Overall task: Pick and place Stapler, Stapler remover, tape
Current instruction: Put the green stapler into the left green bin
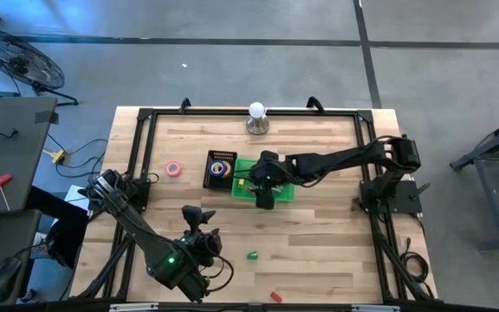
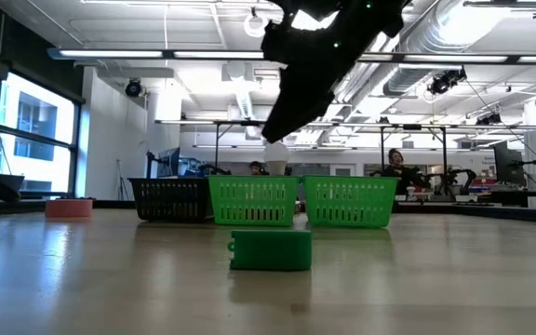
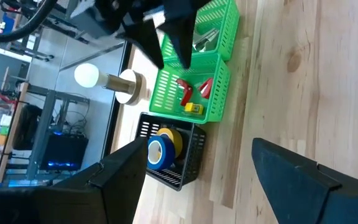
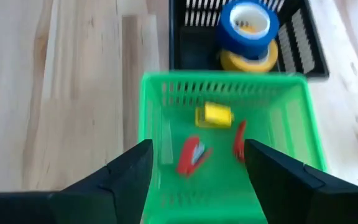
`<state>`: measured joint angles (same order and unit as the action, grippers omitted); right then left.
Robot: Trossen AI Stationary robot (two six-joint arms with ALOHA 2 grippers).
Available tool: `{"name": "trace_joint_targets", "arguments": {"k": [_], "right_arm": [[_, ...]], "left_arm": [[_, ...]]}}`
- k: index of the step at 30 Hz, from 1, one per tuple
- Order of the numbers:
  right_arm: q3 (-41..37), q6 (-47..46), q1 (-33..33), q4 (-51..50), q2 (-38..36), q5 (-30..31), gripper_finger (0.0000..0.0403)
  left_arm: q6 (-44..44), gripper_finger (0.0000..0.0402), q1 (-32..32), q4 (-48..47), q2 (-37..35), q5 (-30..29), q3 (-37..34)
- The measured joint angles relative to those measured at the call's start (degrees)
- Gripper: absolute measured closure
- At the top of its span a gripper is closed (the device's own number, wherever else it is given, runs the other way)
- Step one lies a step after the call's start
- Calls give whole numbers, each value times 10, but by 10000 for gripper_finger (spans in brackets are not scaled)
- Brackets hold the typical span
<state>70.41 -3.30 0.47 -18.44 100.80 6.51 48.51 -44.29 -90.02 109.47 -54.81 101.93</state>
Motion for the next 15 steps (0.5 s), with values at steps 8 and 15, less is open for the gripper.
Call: {"name": "trace_joint_targets", "arguments": {"k": [8,15], "right_arm": [[0,-62,45,-146,-80,21,173],[0,-186,138,-263,-172,20,188]], "left_arm": [[-1,122,0,0,0,-2,0],[-2,122,1,4,0,-21,0]]}}
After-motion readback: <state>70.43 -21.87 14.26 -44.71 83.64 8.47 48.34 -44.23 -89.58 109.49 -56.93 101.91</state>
